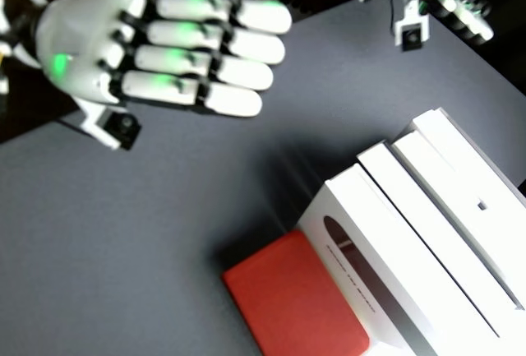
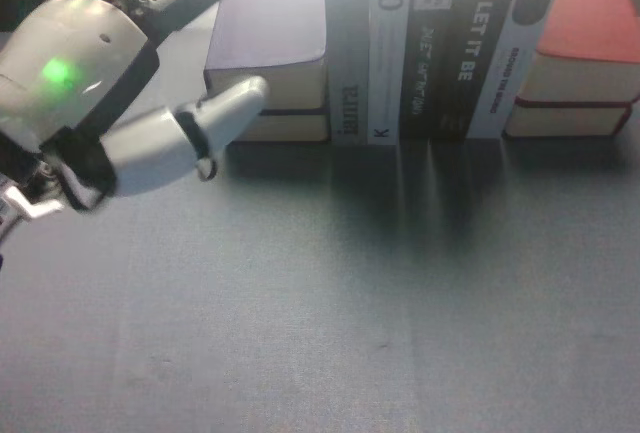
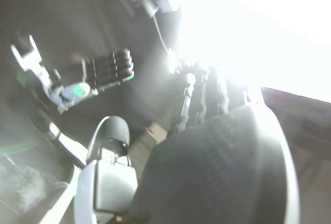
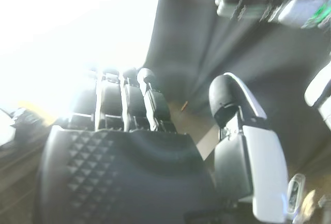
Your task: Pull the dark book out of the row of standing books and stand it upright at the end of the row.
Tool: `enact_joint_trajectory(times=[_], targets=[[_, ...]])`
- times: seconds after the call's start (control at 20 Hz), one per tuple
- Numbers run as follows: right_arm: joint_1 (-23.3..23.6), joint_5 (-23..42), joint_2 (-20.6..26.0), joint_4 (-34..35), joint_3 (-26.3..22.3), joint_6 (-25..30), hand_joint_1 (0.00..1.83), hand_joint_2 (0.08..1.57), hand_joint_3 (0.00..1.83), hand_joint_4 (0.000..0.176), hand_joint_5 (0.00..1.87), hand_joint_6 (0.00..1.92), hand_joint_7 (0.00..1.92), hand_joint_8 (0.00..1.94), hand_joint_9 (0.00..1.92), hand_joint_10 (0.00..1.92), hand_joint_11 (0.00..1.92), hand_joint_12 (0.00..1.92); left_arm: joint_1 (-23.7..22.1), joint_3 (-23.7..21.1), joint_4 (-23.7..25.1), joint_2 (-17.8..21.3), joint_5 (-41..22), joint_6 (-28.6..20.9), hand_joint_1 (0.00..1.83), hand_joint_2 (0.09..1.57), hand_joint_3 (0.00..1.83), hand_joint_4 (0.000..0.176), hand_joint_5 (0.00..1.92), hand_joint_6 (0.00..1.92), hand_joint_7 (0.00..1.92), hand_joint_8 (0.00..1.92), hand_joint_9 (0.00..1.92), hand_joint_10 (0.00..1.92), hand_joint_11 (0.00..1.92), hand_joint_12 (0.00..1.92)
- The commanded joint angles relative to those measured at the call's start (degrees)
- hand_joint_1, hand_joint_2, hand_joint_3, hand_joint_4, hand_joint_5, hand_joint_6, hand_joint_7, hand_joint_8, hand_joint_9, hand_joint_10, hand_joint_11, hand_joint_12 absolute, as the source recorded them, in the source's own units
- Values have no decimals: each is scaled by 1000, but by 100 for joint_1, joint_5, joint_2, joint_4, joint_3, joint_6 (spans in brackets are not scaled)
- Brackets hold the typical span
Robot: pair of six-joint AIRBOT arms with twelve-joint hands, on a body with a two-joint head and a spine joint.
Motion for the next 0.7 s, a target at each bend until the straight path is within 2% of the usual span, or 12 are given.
enact_joint_trajectory(times=[0.0,0.05,0.1,0.15,0.25,0.35,0.4,0.45,0.5,0.55,0.6,0.65], targets=[[159,113,29,-41,-22,-147,355,1373,12,0,96,280,105,23,1,187,0,1016,-119,-55,146,-12,-268,36,623,1380,6,41,252,1,248,3,205,35,0,640],[322,-233,29,-161,-29,-312,347,1351,0,0,61,428,110,19,0,195,0,987,-165,-60,266,3,-42,53,541,1392,4,39,211,0,201,0,192,20,0,531],[430,-425,27,-234,-38,-417,323,1354,0,0,30,519,108,13,0,172,0,854,-193,-63,342,10,66,53,521,1389,1,28,204,0,177,3,177,9,0,445],[562,-645,27,-311,-63,-566,326,1352,0,0,55,519,134,18,0,252,0,845,-223,-79,437,24,193,56,412,1408,4,32,158,0,107,0,101,1,0,251],[673,-836,28,-404,-70,-649,342,1357,1,0,17,484,123,4,0,168,0,600,-240,-102,518,35,305,80,303,1414,2,37,105,1,25,2,17,4,0,22],[758,-886,27,-419,-66,-710,294,1358,2,0,1,430,72,7,0,39,0,565,-253,-114,525,39,323,103,286,1405,0,22,107,4,47,13,24,10,18,9],[837,-912,19,-417,-49,-763,285,1365,3,0,0,378,32,9,0,7,0,369,-255,-126,527,49,339,114,260,1401,0,25,100,1,40,7,17,6,6,4],[915,-936,-7,-416,-17,-789,172,1393,11,0,0,247,6,1,0,1,0,73,-255,-141,535,64,370,119,200,1409,3,34,87,2,32,2,3,1,0,0],[1056,-991,-65,-415,39,-814,178,1389,7,0,20,236,2,1,0,0,0,14,-255,-155,560,80,414,120,160,1414,4,39,90,4,48,6,6,2,0,0],[1240,-1079,-131,-415,102,-858,251,1396,9,0,41,250,0,0,0,0,0,2,-254,-169,584,92,457,120,290,1413,0,52,83,3,9,0,0,0,0,0],[1409,-1163,-194,-413,160,-931,352,1398,8,0,34,257,0,0,0,0,0,0,-251,-181,597,105,483,120,312,1404,0,61,85,4,1,0,0,0,0,0],[1588,-1267,-266,-411,222,-1005,388,1395,5,0,35,265,0,0,0,0,0,0,-248,-194,609,121,504,120,265,1413,0,76,51,4,0,0,0,0,0,0]])
